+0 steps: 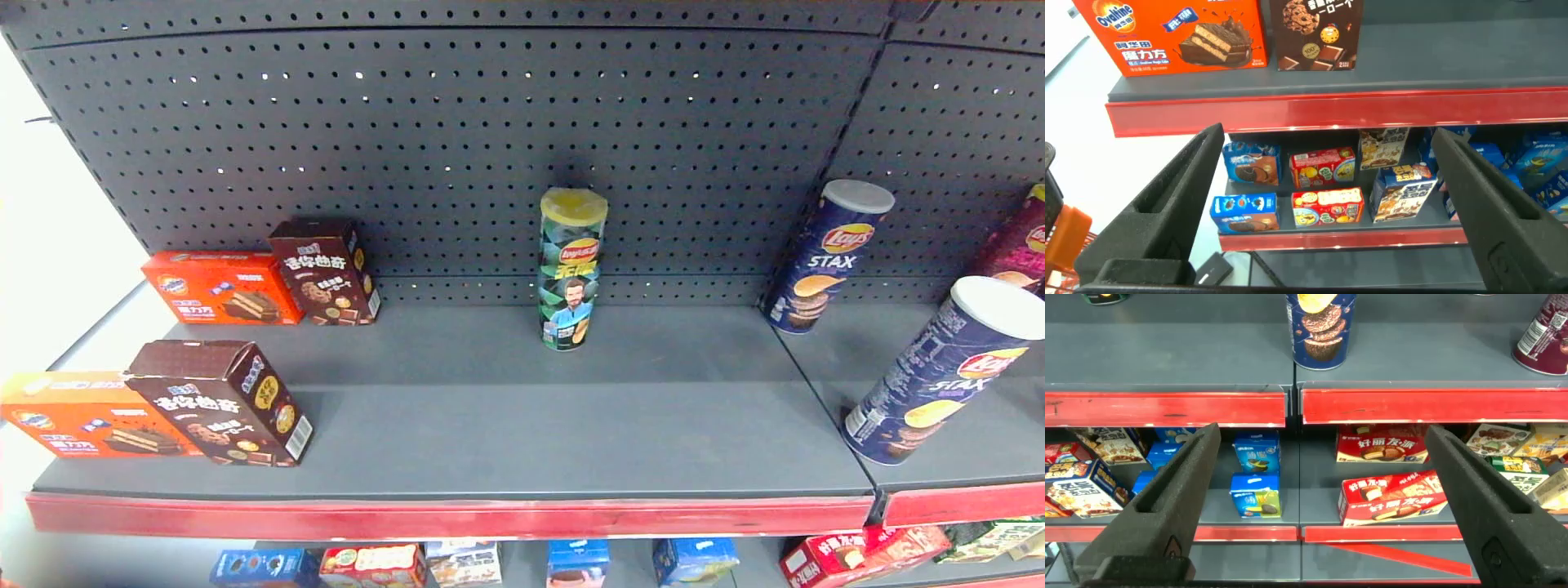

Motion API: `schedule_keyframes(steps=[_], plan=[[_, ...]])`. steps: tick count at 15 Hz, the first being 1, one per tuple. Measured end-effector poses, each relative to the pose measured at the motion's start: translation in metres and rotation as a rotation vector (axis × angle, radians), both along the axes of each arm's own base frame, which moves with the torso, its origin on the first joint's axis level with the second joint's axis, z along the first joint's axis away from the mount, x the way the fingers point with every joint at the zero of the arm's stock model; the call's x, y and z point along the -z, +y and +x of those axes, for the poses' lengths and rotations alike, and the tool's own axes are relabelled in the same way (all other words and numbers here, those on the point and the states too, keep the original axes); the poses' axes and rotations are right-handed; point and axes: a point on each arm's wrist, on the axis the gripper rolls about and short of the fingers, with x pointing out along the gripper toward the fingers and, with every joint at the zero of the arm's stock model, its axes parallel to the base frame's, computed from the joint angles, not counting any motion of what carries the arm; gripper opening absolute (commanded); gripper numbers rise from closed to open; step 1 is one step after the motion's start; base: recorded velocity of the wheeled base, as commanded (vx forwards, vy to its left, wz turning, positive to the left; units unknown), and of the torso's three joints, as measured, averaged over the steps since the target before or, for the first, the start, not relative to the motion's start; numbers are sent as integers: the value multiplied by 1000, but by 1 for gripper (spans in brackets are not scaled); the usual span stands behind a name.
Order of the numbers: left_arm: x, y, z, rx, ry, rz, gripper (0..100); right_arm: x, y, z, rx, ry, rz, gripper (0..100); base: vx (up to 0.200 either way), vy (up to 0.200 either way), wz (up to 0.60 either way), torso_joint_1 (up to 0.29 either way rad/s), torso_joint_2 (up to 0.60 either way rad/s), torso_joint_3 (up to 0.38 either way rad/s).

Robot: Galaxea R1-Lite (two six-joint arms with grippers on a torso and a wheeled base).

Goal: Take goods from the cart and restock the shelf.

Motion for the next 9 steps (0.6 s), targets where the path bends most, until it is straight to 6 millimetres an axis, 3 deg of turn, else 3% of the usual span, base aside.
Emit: schedule_keyframes(steps=[7, 9], plan=[[0, 0, 0, 0, 1, -4, 100, 0, 0, 0, -3, 0, -7, 100, 0, 0, 0, 0, 0, 0], [0, 0, 0, 0, 1, -4, 100, 0, 0, 0, -1, 0, -1, 100, 0, 0, 600, -5, 2, 2]])
